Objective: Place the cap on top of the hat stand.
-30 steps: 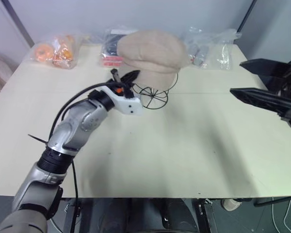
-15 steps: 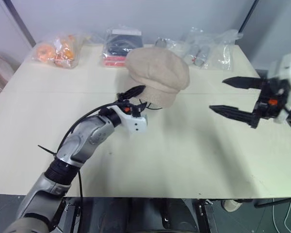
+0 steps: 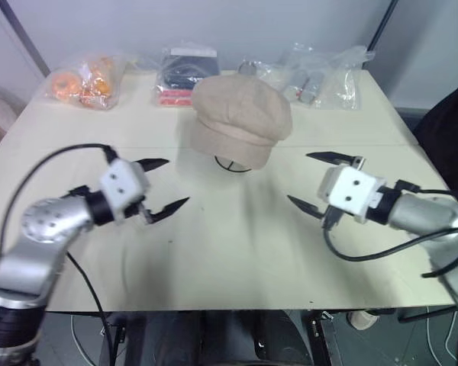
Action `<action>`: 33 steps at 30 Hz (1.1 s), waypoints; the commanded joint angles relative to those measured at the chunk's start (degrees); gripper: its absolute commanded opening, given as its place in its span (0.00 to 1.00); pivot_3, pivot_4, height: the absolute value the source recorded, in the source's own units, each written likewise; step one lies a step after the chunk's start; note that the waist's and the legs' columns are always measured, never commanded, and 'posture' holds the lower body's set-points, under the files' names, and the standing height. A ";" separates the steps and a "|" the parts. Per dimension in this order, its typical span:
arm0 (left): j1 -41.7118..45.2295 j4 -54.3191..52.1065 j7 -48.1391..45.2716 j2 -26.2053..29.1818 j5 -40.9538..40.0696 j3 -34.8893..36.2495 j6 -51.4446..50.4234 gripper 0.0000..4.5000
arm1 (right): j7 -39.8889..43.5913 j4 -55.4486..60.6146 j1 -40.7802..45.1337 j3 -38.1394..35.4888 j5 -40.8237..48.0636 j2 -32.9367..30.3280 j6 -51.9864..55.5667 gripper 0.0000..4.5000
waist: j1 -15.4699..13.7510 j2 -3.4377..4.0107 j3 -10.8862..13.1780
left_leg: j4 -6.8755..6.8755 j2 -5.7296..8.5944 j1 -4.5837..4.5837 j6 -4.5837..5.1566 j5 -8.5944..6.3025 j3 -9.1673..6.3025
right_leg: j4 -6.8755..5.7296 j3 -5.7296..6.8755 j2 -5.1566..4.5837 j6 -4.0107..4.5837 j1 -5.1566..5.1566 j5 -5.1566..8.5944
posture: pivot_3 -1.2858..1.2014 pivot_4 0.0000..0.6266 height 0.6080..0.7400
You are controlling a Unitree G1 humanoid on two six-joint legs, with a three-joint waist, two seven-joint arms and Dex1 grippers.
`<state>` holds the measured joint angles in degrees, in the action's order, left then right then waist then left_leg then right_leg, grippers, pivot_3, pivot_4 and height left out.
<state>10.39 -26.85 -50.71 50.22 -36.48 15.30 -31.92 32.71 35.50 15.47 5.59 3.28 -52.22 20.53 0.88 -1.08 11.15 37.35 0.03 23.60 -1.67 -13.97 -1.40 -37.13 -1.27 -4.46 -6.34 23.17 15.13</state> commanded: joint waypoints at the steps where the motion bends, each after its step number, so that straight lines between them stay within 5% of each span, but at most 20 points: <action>1: 3.52 2.38 -5.15 6.01 -15.57 10.18 -11.11 0.99 | -4.83 -2.60 5.93 6.82 -10.23 6.03 -5.16 1.00 | 0.18 0.00 0.00 | 0.00 0.02 -0.01 -0.01 0.00 0.00 | 0.00 -0.01 0.01 0.00 0.00 0.00 | 0.52 0.24 1.00; 13: 10.07 6.24 -4.94 9.04 -15.63 9.43 -12.24 0.99 | -11.56 -22.48 17.50 18.17 -28.36 21.98 -19.37 1.00 | 0.11 -0.05 0.01 | -0.12 0.11 -0.09 -0.07 0.04 -0.01 | -0.01 -0.04 0.00 0.00 -0.06 0.00 | 0.52 0.24 1.00; 16: 11.32 6.41 -4.09 8.65 -15.77 9.08 -12.55 1.00 | -13.33 -26.72 19.22 18.67 -31.77 23.21 -22.17 0.82 | 0.10 -0.05 0.00 | -0.15 0.11 -0.09 -0.07 0.04 -0.01 | 0.00 -0.04 0.01 0.00 -0.06 0.00 | 0.52 0.24 1.00; 21: 11.99 6.72 -3.40 8.43 -15.77 9.03 -12.58 1.00 | -16.45 -29.11 20.28 17.68 -35.50 23.82 -27.40 0.25 | 0.25 -0.05 0.00 | -0.19 0.11 -0.10 -0.09 0.05 -0.01 | 0.00 -0.04 0.01 0.00 -0.04 0.00 | 0.52 0.24 1.00; 33: 12.23 7.99 -3.83 7.63 -13.60 7.24 -10.57 1.00 | -16.79 -43.43 24.68 16.74 -35.37 17.05 -50.12 0.25 | 0.31 -0.05 0.01 | -0.20 0.11 -0.11 -0.10 0.06 -0.01 | 0.00 -0.05 0.01 0.00 -0.06 0.00 | 0.52 0.24 1.00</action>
<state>21.19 -18.54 -54.48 57.82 -50.45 22.02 -43.85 17.07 -6.81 39.52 22.24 -31.43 -35.10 -26.23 1.19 -1.13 11.16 37.14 0.14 23.49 -1.77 -13.91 -1.40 -37.12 -1.33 -4.45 -6.34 23.11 15.13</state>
